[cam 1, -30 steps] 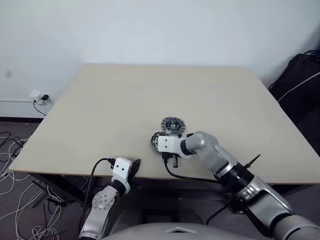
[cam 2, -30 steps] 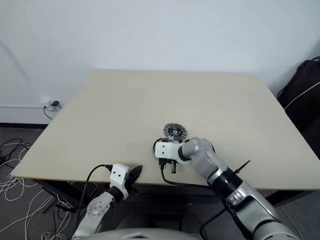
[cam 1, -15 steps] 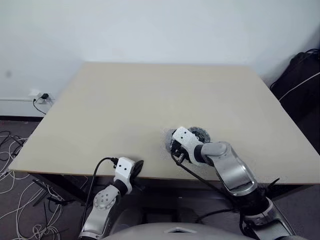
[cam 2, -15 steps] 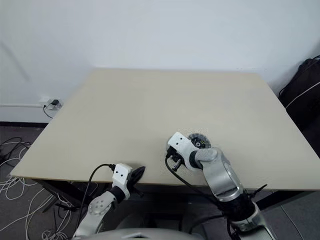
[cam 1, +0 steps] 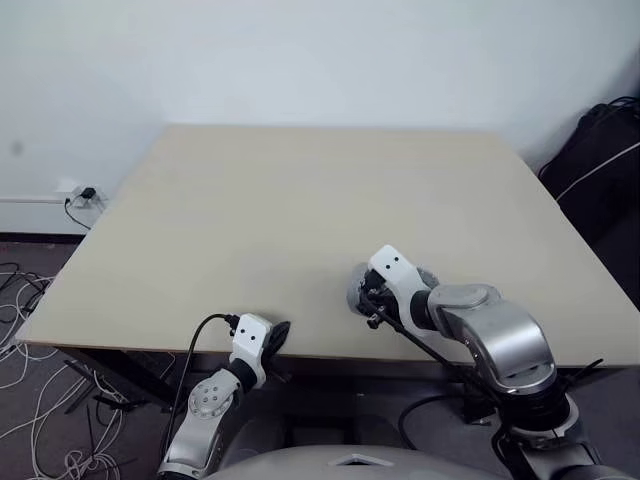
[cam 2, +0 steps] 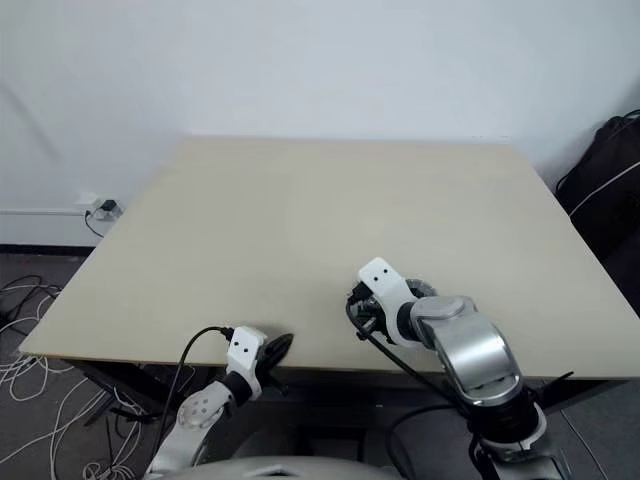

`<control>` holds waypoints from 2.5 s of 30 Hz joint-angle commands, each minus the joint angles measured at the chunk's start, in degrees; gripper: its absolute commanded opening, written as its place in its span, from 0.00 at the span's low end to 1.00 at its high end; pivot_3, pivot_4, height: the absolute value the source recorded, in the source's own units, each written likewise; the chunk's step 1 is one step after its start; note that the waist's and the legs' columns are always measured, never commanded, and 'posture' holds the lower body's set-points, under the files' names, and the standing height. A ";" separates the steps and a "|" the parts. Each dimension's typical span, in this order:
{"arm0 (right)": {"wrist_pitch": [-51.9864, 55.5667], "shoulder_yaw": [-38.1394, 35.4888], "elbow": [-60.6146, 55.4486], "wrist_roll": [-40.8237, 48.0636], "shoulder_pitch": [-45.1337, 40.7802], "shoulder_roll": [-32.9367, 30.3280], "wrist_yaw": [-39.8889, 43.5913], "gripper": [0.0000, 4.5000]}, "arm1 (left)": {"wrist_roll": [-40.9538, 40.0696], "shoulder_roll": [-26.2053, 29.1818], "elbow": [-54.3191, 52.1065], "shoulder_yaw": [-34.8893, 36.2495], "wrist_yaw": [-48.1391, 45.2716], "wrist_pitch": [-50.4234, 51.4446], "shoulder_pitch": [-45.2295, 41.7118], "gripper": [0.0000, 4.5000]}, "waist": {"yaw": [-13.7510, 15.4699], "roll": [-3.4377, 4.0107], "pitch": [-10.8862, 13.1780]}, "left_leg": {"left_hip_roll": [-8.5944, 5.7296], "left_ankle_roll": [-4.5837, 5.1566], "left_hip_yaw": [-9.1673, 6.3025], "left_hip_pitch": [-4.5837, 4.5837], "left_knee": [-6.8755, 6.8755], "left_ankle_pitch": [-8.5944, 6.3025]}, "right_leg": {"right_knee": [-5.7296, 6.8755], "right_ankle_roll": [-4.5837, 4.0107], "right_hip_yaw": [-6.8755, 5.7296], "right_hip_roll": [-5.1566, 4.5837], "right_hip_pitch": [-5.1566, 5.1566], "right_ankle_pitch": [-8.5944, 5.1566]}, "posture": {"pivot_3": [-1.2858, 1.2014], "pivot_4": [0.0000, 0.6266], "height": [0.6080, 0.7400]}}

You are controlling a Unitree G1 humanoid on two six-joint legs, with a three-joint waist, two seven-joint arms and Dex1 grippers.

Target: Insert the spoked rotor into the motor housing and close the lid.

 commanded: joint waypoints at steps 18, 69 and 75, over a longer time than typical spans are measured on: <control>-9.34 2.12 25.85 8.12 -9.02 12.30 -12.21 0.02 | -0.50 -0.07 -3.17 0.18 0.33 -0.25 -0.11 0.00 | -0.77 0.11 -0.09 | -0.01 0.00 0.02 0.01 0.04 0.01 | 0.03 -0.06 0.03 0.02 0.01 0.10 | 0.52 0.00 1.00; -40.44 -14.14 3.24 35.09 2.97 31.17 -19.53 0.98 | -0.82 1.25 -5.70 -0.01 -0.57 1.95 -0.51 0.00 | -2.80 0.42 -0.23 | 0.02 -0.11 -0.01 0.11 -0.05 0.22 | 0.01 0.24 0.13 0.11 0.03 0.16 | 0.52 0.00 1.00; -59.66 -13.76 9.27 8.18 5.93 24.34 -38.86 0.98 | -0.87 1.51 -4.88 -0.27 -1.36 2.20 -1.59 0.00 | -2.41 0.45 -0.24 | 0.02 -0.11 0.01 0.11 -0.08 0.22 | 0.00 0.24 0.14 0.10 0.01 0.15 | 0.52 0.00 1.00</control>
